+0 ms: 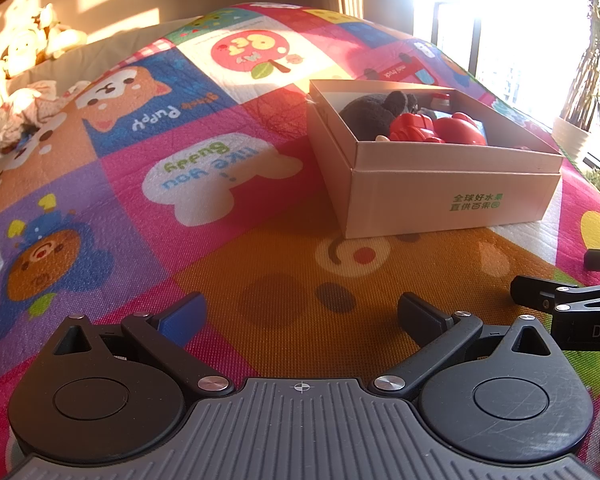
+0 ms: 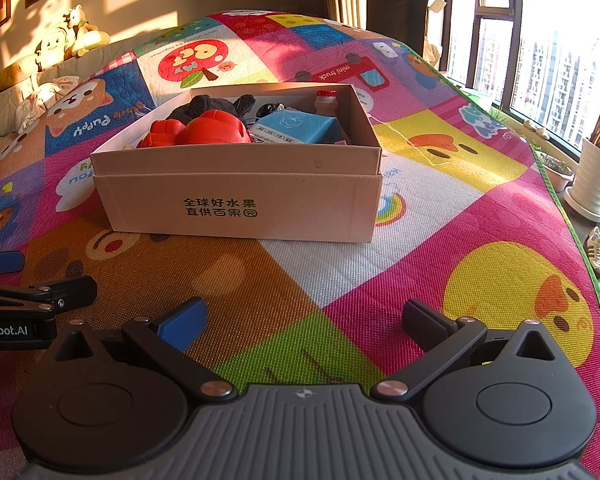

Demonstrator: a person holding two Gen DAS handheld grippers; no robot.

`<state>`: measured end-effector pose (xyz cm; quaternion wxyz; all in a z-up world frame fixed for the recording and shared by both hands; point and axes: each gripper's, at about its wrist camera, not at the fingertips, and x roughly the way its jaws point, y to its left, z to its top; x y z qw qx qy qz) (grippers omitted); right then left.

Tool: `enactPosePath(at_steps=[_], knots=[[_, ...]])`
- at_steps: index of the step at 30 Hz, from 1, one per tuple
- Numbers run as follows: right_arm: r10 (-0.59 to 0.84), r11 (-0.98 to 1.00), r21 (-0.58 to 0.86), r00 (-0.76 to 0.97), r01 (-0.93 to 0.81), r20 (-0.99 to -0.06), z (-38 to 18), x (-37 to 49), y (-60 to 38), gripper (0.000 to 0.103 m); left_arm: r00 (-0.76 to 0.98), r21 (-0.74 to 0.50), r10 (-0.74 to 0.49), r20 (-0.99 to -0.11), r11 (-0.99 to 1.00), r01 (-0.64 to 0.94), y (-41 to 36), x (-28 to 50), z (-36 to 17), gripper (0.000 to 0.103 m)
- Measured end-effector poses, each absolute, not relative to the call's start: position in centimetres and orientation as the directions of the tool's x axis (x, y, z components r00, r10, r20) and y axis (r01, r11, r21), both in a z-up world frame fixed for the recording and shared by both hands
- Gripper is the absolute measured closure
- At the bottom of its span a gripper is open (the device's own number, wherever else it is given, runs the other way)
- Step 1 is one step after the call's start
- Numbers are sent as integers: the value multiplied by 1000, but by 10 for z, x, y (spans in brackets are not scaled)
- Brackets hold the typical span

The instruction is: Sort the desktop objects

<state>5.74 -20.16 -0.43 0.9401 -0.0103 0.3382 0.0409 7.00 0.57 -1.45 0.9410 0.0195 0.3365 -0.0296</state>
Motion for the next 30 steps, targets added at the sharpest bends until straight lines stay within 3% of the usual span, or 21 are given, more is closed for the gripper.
enactPosePath(at_steps=[30], knots=[[70, 996, 9, 768, -84, -637, -4, 57, -201, 0, 768, 13, -46, -639, 997, 71, 7, 70, -14, 0]])
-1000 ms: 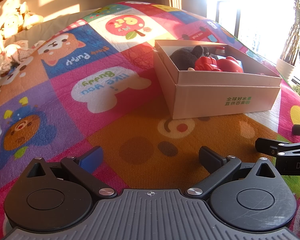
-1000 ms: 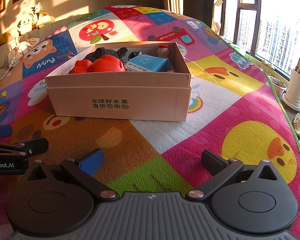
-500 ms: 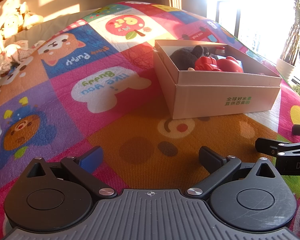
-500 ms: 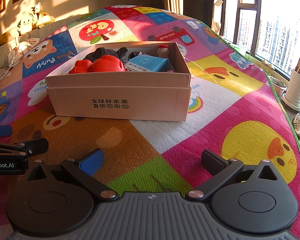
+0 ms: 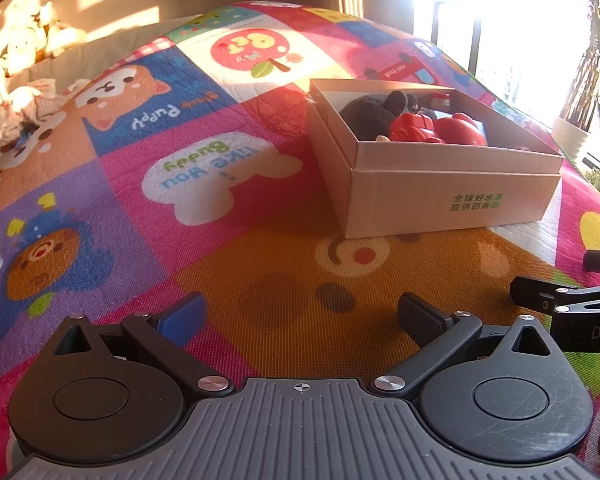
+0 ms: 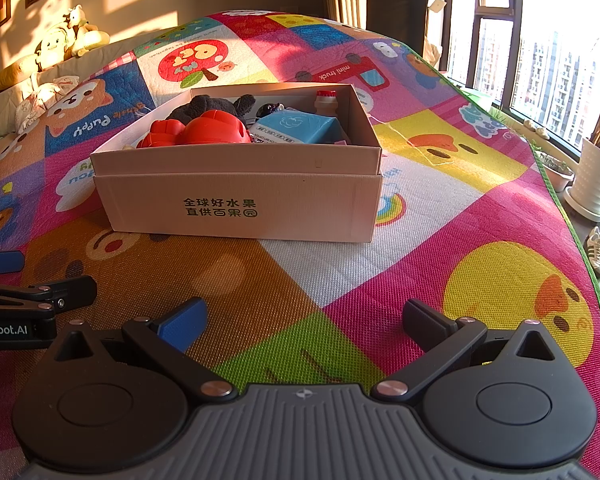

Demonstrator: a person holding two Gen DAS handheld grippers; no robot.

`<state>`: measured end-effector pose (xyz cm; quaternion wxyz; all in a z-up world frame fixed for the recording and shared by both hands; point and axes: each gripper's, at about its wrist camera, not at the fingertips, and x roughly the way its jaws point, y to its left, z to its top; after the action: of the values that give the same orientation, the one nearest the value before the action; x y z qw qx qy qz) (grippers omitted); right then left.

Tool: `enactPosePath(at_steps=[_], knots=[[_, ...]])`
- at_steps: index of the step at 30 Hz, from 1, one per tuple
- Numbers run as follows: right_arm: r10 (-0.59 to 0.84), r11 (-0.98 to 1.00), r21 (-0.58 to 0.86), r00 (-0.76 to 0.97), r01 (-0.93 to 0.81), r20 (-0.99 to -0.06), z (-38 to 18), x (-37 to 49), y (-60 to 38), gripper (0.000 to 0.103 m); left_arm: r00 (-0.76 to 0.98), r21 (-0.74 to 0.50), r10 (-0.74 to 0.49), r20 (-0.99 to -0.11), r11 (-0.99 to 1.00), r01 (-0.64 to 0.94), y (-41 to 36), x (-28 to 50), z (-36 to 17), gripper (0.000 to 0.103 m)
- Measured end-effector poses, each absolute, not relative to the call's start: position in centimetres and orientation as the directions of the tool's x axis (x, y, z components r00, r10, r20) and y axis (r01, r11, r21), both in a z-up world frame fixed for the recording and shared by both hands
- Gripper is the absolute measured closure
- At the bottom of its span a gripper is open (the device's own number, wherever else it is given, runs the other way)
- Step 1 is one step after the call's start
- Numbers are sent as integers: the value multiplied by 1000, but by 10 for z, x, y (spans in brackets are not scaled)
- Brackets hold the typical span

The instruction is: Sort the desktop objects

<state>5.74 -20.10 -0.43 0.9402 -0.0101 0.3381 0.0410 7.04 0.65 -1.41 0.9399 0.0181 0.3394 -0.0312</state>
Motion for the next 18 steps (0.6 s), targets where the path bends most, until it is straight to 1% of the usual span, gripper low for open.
enactPosePath(at_steps=[7, 11, 18], knots=[[70, 996, 9, 768, -84, -636, -4, 57, -202, 0, 743, 6, -55, -667, 997, 79, 8, 70, -11, 0], [70, 996, 9, 768, -84, -636, -4, 57, -202, 0, 748, -3, -73, -660, 996, 95, 9, 67, -12, 0], [70, 996, 9, 768, -84, -636, -5, 57, -201, 0, 755, -5, -71, -652, 996, 90, 10, 65, -11, 0]])
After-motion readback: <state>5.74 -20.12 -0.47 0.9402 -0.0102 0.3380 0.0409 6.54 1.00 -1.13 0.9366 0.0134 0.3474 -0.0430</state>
